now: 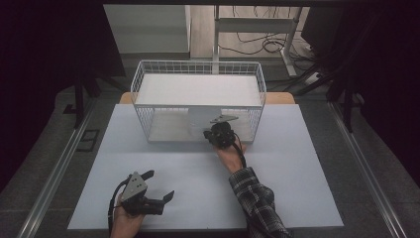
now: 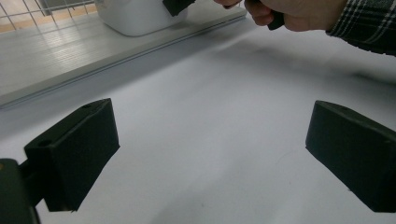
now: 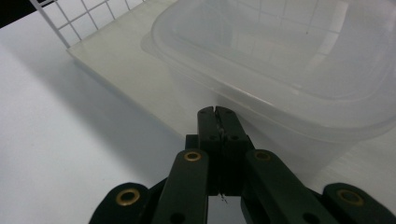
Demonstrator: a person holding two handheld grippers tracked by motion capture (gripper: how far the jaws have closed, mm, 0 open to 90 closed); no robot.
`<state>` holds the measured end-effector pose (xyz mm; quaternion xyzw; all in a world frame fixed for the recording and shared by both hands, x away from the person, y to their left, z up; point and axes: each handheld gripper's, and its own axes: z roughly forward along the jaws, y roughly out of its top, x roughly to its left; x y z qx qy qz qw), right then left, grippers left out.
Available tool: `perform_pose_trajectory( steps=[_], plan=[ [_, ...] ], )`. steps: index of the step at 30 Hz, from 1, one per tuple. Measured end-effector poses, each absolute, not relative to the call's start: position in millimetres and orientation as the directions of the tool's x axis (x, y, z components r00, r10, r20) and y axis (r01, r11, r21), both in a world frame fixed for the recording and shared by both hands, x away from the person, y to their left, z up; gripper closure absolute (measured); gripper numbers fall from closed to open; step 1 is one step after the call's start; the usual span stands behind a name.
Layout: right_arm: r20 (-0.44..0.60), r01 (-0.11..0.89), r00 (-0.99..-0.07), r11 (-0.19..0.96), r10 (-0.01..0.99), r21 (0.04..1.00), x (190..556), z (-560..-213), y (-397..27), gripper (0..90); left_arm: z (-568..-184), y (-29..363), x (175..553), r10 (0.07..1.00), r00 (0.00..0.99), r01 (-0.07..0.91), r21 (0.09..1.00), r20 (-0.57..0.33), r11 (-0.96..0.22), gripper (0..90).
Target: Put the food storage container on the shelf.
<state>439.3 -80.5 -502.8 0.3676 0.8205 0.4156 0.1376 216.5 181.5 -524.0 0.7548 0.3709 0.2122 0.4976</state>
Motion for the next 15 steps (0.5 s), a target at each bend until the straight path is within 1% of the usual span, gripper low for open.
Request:
perform_pose_trajectory(
  steps=[1, 2, 3, 4, 5, 9, 10, 11, 12, 13, 14, 15],
  plan=[
    [0.079, 0.488, -0.693, 0.385, 0.717, 0.783, 439, -503, -81, 88.9, -524, 182, 216, 0.773, 0.632, 0.351, 0.908, -0.05, -0.228, 2.1],
    [0.089, 0.49, -0.694, 0.378, 0.714, 0.786, 439, -503, -81, 85.2, -524, 182, 216, 0.774, 0.631, 0.354, 0.907, -0.052, -0.227, 2.1],
    [0.089, 0.49, -0.694, 0.378, 0.714, 0.786, 439, -503, -81, 85.2, -524, 183, 217, 0.775, 0.63, 0.358, 0.906, -0.055, -0.226, 2.1],
    [0.105, 0.492, -0.698, 0.367, 0.708, 0.789, 438, -503, -82, 76.8, -524, 183, 217, 0.776, 0.628, 0.369, 0.901, -0.06, -0.229, 2.1],
    [0.105, 0.492, -0.698, 0.367, 0.708, 0.789, 438, -503, -82, 76.8, -524, 183, 217, 0.776, 0.628, 0.369, 0.901, -0.06, -0.229, 2.1],
    [0.11, 0.488, -0.701, 0.362, 0.705, 0.794, 432, -500, -82, 58.8, -524, 183, 217, 0.775, 0.629, 0.377, 0.896, -0.061, -0.236, 1.9],
    [0.093, 0.479, -0.707, 0.378, 0.701, 0.793, 429, -499, -81, 52.0, -524, 182, 218, 0.775, 0.629, 0.38, 0.894, -0.06, -0.239, 1.9],
    [0.093, 0.479, -0.707, 0.378, 0.701, 0.793, 429, -499, -81, 52.0, -524, 182, 218, 0.775, 0.628, 0.391, 0.888, -0.063, -0.244, 1.9],
    [0.089, 0.476, -0.71, 0.383, 0.699, 0.791, 427, -497, -81, 46.9, -524, 182, 218, 0.776, 0.627, 0.405, 0.88, -0.07, -0.248, 2.6],
    [0.089, 0.476, -0.71, 0.383, 0.699, 0.791, 427, -497, -81, 46.9, -524, 182, 219, 0.776, 0.626, 0.415, 0.874, -0.072, -0.253, 2.6],
    [0.09, 0.473, -0.715, 0.386, 0.693, 0.792, 424, -496, -82, 42.6, -523, 182, 219, 0.778, 0.624, 0.422, 0.869, -0.072, -0.258, 2.7],
    [0.091, 0.471, -0.715, 0.382, 0.693, 0.795, 422, -495, -83, 41.1, -523, 182, 219, 0.778, 0.624, 0.427, 0.866, -0.075, -0.259, 2.7]
  ],
)
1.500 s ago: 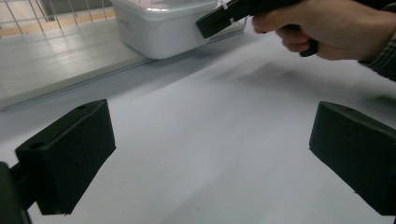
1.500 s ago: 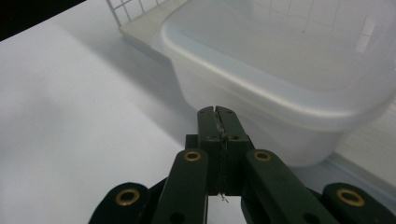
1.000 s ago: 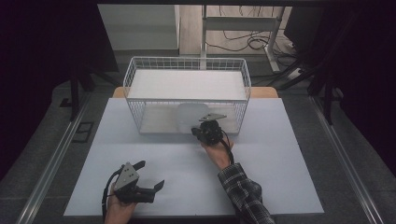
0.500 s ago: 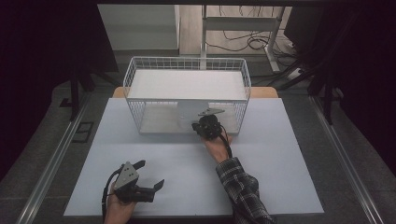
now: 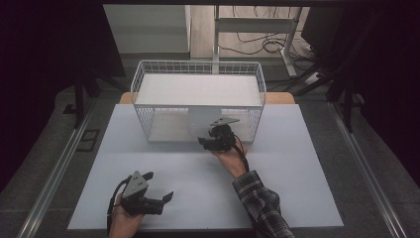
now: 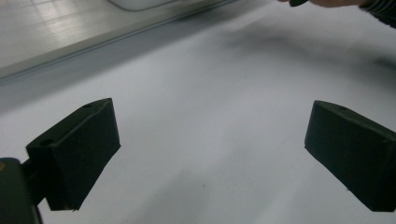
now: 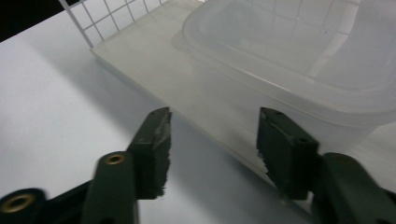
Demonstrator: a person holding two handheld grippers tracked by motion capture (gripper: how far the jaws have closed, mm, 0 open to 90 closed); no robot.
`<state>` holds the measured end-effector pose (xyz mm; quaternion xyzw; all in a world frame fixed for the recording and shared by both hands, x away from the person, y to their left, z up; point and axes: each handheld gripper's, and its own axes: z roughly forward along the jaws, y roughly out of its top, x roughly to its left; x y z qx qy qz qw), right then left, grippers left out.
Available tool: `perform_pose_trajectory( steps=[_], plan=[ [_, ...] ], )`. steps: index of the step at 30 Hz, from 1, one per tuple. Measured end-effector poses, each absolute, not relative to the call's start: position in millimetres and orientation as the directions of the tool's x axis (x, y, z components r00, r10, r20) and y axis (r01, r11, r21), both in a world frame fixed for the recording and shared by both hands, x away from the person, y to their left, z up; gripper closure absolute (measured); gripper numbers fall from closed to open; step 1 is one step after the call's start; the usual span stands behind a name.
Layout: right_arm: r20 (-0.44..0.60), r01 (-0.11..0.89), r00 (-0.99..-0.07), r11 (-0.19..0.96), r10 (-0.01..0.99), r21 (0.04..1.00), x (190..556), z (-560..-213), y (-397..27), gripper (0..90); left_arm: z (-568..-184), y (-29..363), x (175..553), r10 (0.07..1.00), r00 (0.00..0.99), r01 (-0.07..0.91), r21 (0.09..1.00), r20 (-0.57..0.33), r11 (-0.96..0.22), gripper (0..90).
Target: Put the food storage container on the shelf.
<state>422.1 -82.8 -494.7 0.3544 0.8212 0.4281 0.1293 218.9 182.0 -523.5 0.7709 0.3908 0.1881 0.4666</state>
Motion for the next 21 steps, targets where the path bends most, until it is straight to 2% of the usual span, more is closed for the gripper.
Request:
perform_pose_trajectory(
  steps=[11, 21],
  plan=[
    [0.077, 0.439, -0.741, 0.395, 0.667, 0.807, 406, -487, -92, 25.7, -524, 184, 221, 0.78, 0.618, 0.455, 0.854, -0.099, -0.252, 2.7],
    [0.084, 0.435, -0.757, 0.404, 0.648, 0.805, 395, -487, -97, 16.3, -527, 183, 223, 0.779, 0.617, 0.475, 0.841, -0.108, -0.26, 2.8]
  ],
)
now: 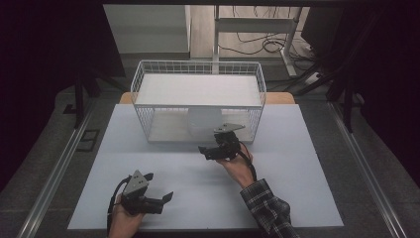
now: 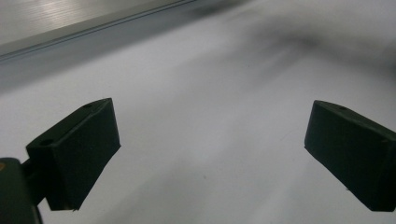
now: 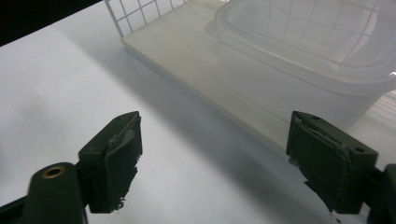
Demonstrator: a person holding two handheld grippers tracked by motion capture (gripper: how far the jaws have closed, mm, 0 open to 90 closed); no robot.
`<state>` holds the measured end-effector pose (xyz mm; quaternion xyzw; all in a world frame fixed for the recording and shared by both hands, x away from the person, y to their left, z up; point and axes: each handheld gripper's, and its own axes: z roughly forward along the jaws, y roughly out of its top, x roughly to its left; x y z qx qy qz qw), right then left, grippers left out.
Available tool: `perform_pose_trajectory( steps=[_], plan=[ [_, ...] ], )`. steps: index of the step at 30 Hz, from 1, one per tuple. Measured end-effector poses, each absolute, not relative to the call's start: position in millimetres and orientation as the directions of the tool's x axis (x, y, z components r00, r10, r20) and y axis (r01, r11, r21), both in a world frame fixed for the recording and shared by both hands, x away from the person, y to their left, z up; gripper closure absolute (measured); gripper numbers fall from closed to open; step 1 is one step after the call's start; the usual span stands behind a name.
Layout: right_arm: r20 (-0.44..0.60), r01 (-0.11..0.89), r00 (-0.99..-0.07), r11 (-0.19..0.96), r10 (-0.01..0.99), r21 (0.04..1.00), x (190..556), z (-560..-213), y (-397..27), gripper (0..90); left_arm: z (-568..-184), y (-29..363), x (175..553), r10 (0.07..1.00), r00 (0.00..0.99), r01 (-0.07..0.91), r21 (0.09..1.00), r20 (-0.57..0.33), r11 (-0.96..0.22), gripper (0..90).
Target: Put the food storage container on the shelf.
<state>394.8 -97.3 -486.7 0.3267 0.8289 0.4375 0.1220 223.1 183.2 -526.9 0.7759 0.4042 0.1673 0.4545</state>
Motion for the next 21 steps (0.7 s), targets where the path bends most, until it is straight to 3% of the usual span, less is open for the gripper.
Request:
perform_pose_trajectory(
  steps=[8, 21],
  plan=[
    [0.113, 0.454, -0.757, 0.393, 0.644, 0.8, 388, -483, -99, 4.8, -528, 184, 224, 0.777, 0.62, 0.484, 0.834, -0.112, -0.266, 2.8],
    [0.105, 0.433, -0.78, 0.41, 0.617, 0.803, 370, -479, -109, 0.0, -529, 184, 225, 0.777, 0.62, 0.489, 0.827, -0.107, -0.276, 2.9]
  ],
)
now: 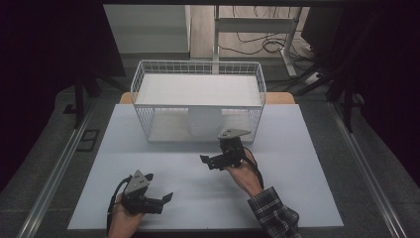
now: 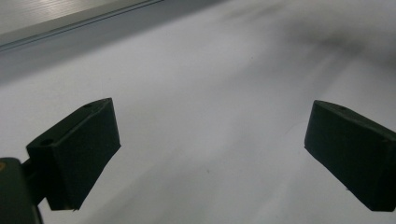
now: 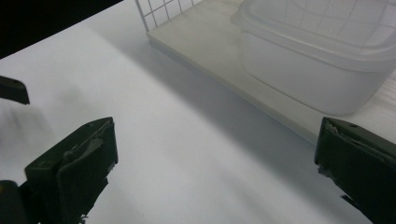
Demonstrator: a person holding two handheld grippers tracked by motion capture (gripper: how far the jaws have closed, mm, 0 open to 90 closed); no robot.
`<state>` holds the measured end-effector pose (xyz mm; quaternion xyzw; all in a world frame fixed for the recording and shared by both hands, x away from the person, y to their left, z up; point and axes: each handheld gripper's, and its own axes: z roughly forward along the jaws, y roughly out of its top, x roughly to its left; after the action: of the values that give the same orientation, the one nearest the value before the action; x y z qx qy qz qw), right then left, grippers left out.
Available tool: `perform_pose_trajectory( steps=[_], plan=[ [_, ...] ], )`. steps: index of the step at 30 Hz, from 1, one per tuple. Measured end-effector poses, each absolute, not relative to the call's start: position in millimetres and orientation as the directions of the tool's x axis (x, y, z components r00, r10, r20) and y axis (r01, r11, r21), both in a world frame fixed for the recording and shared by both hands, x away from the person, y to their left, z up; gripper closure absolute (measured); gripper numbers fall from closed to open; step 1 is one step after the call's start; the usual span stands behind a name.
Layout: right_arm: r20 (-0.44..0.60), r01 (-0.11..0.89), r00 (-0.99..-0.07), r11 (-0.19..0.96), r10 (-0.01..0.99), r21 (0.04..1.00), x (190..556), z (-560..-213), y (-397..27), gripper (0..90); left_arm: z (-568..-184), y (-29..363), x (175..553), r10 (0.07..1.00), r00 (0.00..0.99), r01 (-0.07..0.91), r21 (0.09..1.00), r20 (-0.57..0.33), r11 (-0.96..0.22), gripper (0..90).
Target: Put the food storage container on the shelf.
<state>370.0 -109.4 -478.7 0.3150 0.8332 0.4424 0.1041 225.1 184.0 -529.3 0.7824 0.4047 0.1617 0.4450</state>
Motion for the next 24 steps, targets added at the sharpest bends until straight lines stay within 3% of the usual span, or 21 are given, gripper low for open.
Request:
perform_pose_trajectory(
  steps=[24],
  plan=[
    [0.036, 0.398, -0.795, 0.476, 0.606, 0.784, 330, -487, -121, 0.0, -534, 180, 227, 0.756, 0.644, 0.506, 0.805, -0.113, -0.31, 2.7]
  ],
)
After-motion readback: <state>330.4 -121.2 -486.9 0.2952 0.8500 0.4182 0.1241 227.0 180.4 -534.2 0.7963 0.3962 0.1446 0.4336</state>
